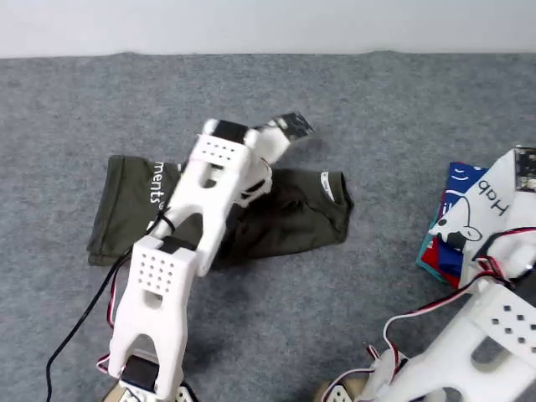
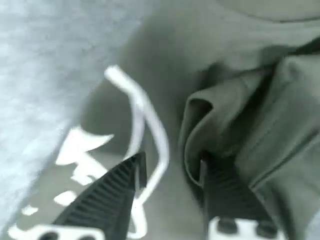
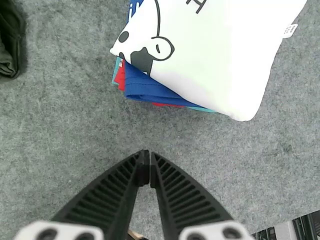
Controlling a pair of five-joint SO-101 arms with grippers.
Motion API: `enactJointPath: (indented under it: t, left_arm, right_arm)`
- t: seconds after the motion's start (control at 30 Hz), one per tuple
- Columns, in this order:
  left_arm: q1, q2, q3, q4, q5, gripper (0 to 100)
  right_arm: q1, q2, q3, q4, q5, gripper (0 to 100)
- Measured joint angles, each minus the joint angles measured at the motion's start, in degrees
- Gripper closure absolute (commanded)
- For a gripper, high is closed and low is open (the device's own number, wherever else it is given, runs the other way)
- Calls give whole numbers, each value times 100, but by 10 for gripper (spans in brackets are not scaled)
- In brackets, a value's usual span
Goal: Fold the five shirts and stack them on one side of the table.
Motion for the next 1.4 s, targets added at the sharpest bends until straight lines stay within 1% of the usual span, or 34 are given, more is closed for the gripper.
enactJointPath:
  t: [0.1,0.27,0.33,0.43,0.57,0.7,0.77,0.87,1.03,1.23,1.4]
  left_arm:
    - [-167,149,-615,396,0,823]
    - [-176,334,-1459,976,-18,823]
    - [-176,352,-1714,1152,-9,823]
    - [-167,352,-1864,1187,-35,823]
    - [-70,343,-1758,1222,-35,823]
    - [132,229,-1064,1222,-18,826]
    - [132,79,-738,1222,-35,848]
    - [70,-53,-422,1222,-44,875]
    - [-114,-62,-18,1160,-246,879]
    - [-404,-62,0,1064,-264,878]
    - [-686,-62,0,1064,-501,880]
  right_arm:
    - [0,0,0,0,0,983]
    - [0,0,0,0,0,983]
    - [0,0,0,0,0,983]
    - [0,0,0,0,0,983]
    - [0,0,0,0,0,983]
    - [0,0,0,0,0,983]
    - [0,0,0,0,0,983]
    - [0,0,0,0,0,983]
    - [0,0,0,0,0,983]
    - [0,0,0,0,0,983]
    - [0,0,0,0,0,983]
